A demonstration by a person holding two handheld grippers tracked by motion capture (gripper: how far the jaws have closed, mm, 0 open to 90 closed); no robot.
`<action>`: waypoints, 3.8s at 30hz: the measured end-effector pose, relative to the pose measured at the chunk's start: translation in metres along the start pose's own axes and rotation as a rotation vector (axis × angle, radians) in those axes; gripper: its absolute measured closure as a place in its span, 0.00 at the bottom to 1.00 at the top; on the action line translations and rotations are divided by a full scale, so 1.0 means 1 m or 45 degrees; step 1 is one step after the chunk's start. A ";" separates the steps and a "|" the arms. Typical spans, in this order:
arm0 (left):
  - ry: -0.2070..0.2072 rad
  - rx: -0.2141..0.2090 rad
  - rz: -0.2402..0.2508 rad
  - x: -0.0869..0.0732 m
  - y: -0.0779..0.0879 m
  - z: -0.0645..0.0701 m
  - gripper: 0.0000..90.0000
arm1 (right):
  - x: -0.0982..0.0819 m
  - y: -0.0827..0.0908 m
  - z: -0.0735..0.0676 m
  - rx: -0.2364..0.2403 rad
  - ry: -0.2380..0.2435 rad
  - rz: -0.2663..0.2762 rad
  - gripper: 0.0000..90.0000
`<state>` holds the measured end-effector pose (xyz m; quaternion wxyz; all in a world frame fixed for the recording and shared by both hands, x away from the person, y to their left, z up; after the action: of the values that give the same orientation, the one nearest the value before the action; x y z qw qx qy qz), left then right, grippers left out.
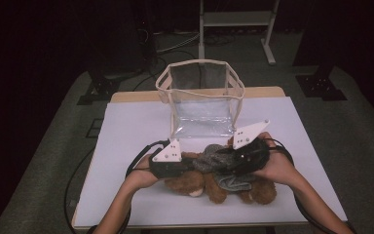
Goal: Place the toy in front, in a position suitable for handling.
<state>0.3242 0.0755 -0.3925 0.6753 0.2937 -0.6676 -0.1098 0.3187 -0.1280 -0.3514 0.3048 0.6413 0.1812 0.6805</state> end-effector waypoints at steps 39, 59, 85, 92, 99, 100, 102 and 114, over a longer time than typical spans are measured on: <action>0.116 -0.064 -0.101 -0.026 0.019 -0.005 0.37 | -0.092 0.060 -0.016 -0.153 -0.300 0.064 0.80; 0.085 -0.059 -0.101 -0.026 0.017 -0.005 0.36 | -0.125 0.085 -0.025 -0.217 -0.383 0.050 0.79; 0.075 -0.039 -0.181 -0.035 0.033 -0.006 0.22 | -0.057 0.009 0.008 -0.025 -0.189 0.027 0.80; 0.131 -0.024 -0.170 -0.039 0.014 -0.013 0.34 | -0.068 0.014 0.003 -0.045 -0.216 0.056 0.80; 0.155 0.049 -0.114 -0.031 0.004 -0.024 0.42 | -0.081 0.025 0.002 -0.087 -0.268 0.069 0.80; 0.152 0.030 -0.114 -0.031 0.002 -0.024 0.41 | -0.081 0.027 0.001 -0.086 -0.270 0.063 0.80; 0.157 0.001 -0.112 -0.032 0.000 -0.022 0.41 | -0.073 0.031 0.002 -0.097 -0.251 0.037 0.80; 0.130 0.002 -0.118 -0.033 0.002 -0.019 0.40 | -0.003 -0.030 0.021 0.041 -0.072 -0.102 0.80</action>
<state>0.3392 0.0995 -0.4179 0.7023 0.3302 -0.6181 -0.1253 0.3443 -0.1111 -0.3706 0.3263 0.6574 0.2090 0.6463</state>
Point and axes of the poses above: each handheld gripper's, and its own axes: y roughly backward along the jaws, x roughly out of its top, z roughly to its right, the point moved 4 cm from there along -y, roughly forward along the jaws, and after that the axes turned 6 degrees about y, right-handed, at the moved point
